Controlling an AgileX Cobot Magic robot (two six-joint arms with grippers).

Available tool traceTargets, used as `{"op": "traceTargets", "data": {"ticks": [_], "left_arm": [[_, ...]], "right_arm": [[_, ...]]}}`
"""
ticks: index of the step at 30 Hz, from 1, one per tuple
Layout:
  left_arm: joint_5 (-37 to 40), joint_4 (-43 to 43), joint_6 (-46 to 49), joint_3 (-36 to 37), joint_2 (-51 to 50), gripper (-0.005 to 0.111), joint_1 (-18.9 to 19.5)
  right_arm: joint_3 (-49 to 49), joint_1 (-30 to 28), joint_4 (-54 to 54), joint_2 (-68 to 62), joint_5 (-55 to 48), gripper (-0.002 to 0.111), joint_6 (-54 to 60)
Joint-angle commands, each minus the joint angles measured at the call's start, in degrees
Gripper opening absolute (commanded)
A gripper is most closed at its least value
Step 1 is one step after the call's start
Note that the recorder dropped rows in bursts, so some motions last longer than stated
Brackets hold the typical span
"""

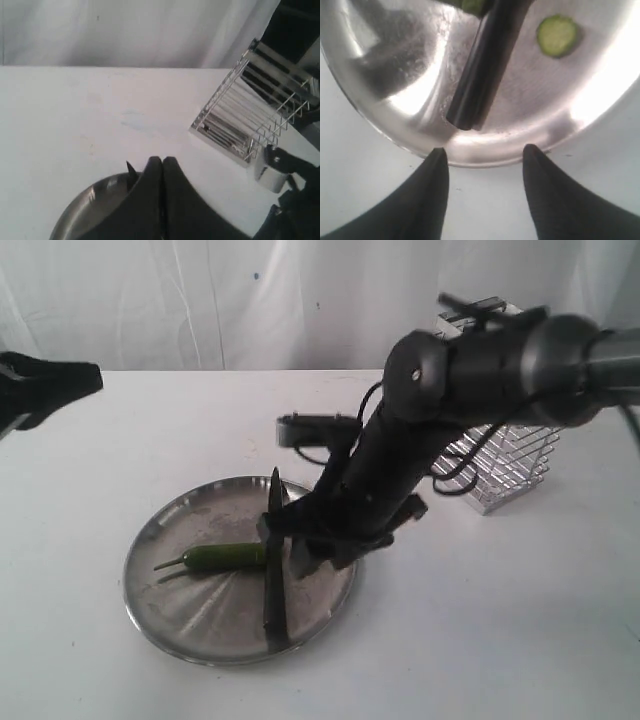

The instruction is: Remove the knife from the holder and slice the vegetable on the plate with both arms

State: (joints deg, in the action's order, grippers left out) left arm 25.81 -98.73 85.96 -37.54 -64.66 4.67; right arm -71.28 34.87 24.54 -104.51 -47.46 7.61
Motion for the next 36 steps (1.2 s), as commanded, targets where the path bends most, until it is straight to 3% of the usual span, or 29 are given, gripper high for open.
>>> {"op": "traceTargets", "data": {"ticks": [1,3,5,10,14,16,19,24,27,36], "left_arm": [[-11.75,-1.22,-4.02,-0.73,9.70,0.000,-0.16],[-21.87,-1.22,-6.82,0.57,15.12,0.000,-0.16],[-27.15,-0.87,-5.42,2.79,20.54,0.000,-0.16],[-32.27,-0.03,2.69,11.32,36.00,0.000,-0.16],[-34.65,-1.22,2.43,19.36,46.88,0.000,-0.68],[-32.11,-1.22,-1.16,21.37,52.39,0.000,-0.81],[-26.86,-1.22,0.36,22.09,58.80,0.000,-0.81],[-21.82,-1.22,0.93,23.92,63.28,0.000,-0.81],[-19.59,-1.22,1.09,25.04,63.28,0.000,-0.81],[-19.76,-1.22,1.09,25.55,63.28,0.000,-0.81]], "right_arm": [[1.01,-1.06,-20.01,12.70,0.88,0.031,-11.61],[3.90,-1.06,-30.69,18.40,2.57,0.015,-19.38],[8.00,-1.50,-42.09,25.41,5.23,0.000,-28.06],[23.97,-4.80,-64.39,43.96,12.95,0.000,-45.21],[36.51,-7.95,-83.30,60.01,17.12,0.000,-63.48],[39.31,-8.09,-91.35,69.45,17.88,0.000,-74.01],[40.81,-8.09,-92.27,82.88,19.70,0.000,-76.06],[44.85,-8.09,-92.51,99.94,23.84,0.000,-62.77],[47.59,-8.09,-89.91,104.51,23.47,0.000,-61.79],[49.67,-8.09,-53.86,104.51,23.85,0.000,-63.26]]}}
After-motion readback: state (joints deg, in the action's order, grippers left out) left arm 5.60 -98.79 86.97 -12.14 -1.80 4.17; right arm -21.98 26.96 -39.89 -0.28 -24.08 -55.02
